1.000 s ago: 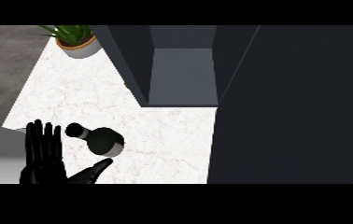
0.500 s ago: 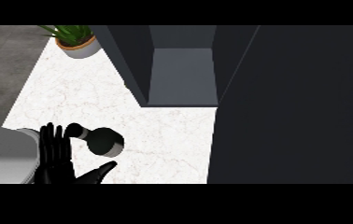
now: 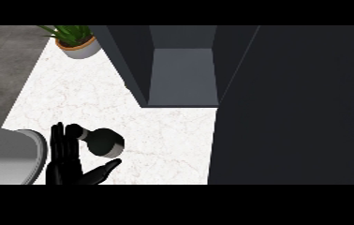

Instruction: Pick up the wine, place it into the cabinet and close the cabinet

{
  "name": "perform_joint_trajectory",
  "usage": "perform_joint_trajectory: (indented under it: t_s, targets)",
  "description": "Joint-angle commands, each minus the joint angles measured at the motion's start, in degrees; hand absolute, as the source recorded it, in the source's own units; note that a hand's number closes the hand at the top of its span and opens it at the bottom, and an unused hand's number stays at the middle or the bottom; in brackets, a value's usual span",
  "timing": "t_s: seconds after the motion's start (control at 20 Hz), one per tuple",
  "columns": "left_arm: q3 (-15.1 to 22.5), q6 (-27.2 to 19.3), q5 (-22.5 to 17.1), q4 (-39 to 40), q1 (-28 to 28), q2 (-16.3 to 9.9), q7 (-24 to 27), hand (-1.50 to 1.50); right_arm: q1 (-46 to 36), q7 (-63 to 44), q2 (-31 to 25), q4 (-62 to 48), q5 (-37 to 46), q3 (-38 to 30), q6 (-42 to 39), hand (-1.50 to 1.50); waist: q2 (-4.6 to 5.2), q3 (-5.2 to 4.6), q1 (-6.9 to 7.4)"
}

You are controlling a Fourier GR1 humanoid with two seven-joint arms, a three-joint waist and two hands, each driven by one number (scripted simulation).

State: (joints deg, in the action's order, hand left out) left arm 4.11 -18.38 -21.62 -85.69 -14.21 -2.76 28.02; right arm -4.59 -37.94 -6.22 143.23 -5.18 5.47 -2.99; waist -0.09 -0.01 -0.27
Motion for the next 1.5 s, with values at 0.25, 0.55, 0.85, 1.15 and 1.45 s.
perform_joint_trajectory:
  t_s: [0.25, 0.55, 0.85, 1.15, 1.45]
  targets:
    - [-1.2, 1.4, 0.8, 5.9, 3.6, 0.8, 2.1, -1.5, -2.3, -9.0, 0.8, 10.7, -0.4, 3.4, 2.5, -1.5, -0.06, -0.05, 0.08]
    - [-4.2, 5.8, -1.3, 15.6, 5.8, 1.5, 7.0, -1.5, 0.2, -3.8, -0.7, 7.9, -6.7, -2.8, -1.2, -1.5, 0.04, -0.01, -0.03]
    - [-1.5, 4.9, -1.6, 14.2, 4.5, 2.7, 8.4, -1.5, 1.1, -5.3, 1.1, 8.7, -1.7, 1.7, 0.0, -1.5, -0.02, -0.01, 0.17]
    - [-1.6, 4.0, -4.9, 20.8, 11.7, 2.7, 11.3, -1.5, -3.5, -5.5, -0.5, 6.1, -5.5, -3.7, -0.4, -1.5, 0.04, -0.01, 0.06]
    - [-3.6, 13.4, -5.4, 26.2, 15.4, 2.1, 11.9, 1.5, -4.1, -8.1, -0.2, 7.6, -4.4, -1.9, 0.4, -1.5, 0.01, -0.03, -0.09]
